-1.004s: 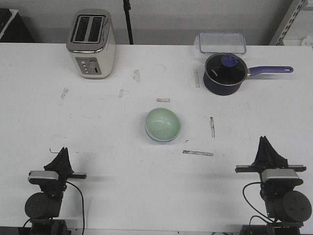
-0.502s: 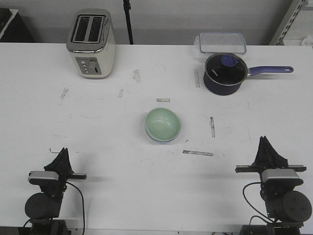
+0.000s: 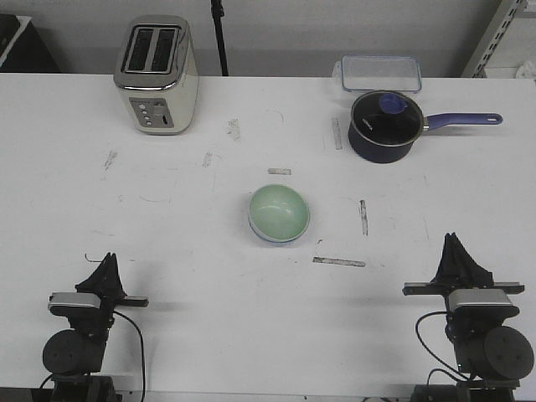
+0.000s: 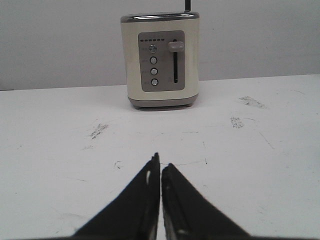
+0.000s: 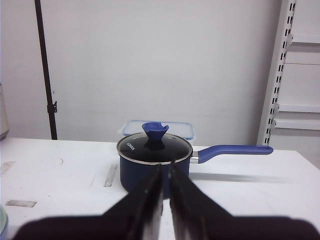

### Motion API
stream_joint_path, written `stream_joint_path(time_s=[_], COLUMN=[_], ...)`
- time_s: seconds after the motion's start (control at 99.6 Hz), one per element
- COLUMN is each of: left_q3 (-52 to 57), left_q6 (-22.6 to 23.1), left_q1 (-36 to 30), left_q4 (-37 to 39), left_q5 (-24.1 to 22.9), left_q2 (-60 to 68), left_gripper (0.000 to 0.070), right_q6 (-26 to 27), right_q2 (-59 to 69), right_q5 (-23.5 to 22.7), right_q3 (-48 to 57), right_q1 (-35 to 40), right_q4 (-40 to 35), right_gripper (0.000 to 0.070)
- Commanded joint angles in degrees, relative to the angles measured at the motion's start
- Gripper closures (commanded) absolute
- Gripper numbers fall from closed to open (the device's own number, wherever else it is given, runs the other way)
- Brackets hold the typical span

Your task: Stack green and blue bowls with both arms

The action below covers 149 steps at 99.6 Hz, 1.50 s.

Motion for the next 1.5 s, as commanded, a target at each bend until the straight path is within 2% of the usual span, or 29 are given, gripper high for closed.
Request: stream_joint_path(time_s=[0.0,0.462,0.592,0.733,0.974,1.285,1.486], left_q3=[-1.3,-1.3,-1.3,-1.3,-1.3,-1.3,-1.3], left_q6=[-0.3,-0.3,-0.3,-0.3,-0.3,-0.3,-0.3], left_q1=[0.1,0.1,0.1,0.1,0.1,0.1,0.1], left_q4=[0.7,0.7,0.7,0.7,0.7,0.7,0.7], left_q5=[-0.2,-0.2,-0.2,-0.2,-0.2,-0.2,-0.2], left_q2=[-0.1,-0.1,-0.1,-0.1,-0.1,-0.1,-0.1], left_gripper=[0.0698,0.0698,0.0698,0.0698,0.0698,0.0698,0.0698], right_q6=[0.2,0.0,0.3,2.8,3.0,4.5,4.5], right_q2=[0.0,-0.6,-3.2,-7.8,-17.0,-16.7,-16.7], right_q5=[0.0,-0.9,-0.9,-0.9,-0.9,-0.8,-0.9], right_q3=[0.2,-1.1,-5.1,-10.6,-19.1,-25.0,-24.9], right_q1=[0.0,0.0,0.0,0.0,-0.1,-0.1,-0.1], right_q4=[0.6,0.0,1.1,1.0,1.2,8.0,7.5], right_gripper=[0.0685,0.0685,0.0685,0.0685,0.0685,0.0685,0.0685])
